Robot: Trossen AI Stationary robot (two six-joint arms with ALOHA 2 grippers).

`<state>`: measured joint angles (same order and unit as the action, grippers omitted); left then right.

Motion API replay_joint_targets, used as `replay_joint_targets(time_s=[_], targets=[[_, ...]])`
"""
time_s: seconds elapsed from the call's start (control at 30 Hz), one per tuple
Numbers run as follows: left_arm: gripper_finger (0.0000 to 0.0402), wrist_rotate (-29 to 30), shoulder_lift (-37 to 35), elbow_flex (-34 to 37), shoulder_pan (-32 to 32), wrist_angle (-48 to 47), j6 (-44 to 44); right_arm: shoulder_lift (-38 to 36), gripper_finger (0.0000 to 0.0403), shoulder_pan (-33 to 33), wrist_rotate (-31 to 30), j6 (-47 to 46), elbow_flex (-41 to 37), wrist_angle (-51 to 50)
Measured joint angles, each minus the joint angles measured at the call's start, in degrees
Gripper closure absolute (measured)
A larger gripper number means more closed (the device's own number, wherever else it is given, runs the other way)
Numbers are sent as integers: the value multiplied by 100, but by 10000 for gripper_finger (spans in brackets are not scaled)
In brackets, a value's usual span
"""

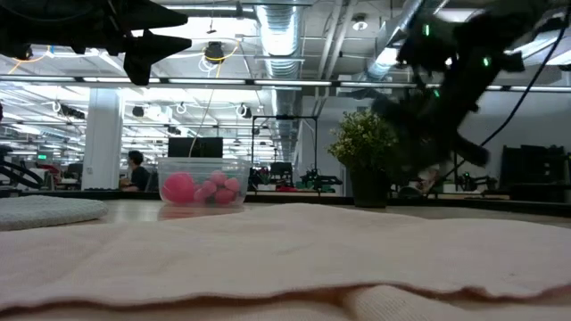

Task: Pick and placing Produce into tupperware
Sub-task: Put the black berry into the transparent container

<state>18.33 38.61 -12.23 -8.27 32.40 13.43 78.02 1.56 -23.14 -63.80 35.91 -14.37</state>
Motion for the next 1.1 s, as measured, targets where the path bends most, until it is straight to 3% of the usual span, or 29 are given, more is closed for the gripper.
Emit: replay_joint_targets(time_s=[0.2,0.4,0.5,0.77,0.9,1.03,1.1], targets=[[218,3,0,0,-1,41,-35,13,286,-470,-74,1049,828,929],[218,168,-290,-2,-2,186,-170,14,288,-483,-80,1859,1445,1066],[218,98,-694,-2,0,57,-559,15,286,-392,-67,2090,1582,1058],[218,-1027,-2273,0,-4,-1496,-925,343,286,-59,233,2537,1635,1454],[218,-1040,-3009,71,-2,-1869,-1049,913,286,133,844,2765,1654,2438],[218,-907,-3857,205,-4,-2375,-1258,1534,285,277,1056,3019,2036,2647],[218,-708,-3855,272,-2,-2403,-1252,1830,285,356,1296,3139,2397,2710]])
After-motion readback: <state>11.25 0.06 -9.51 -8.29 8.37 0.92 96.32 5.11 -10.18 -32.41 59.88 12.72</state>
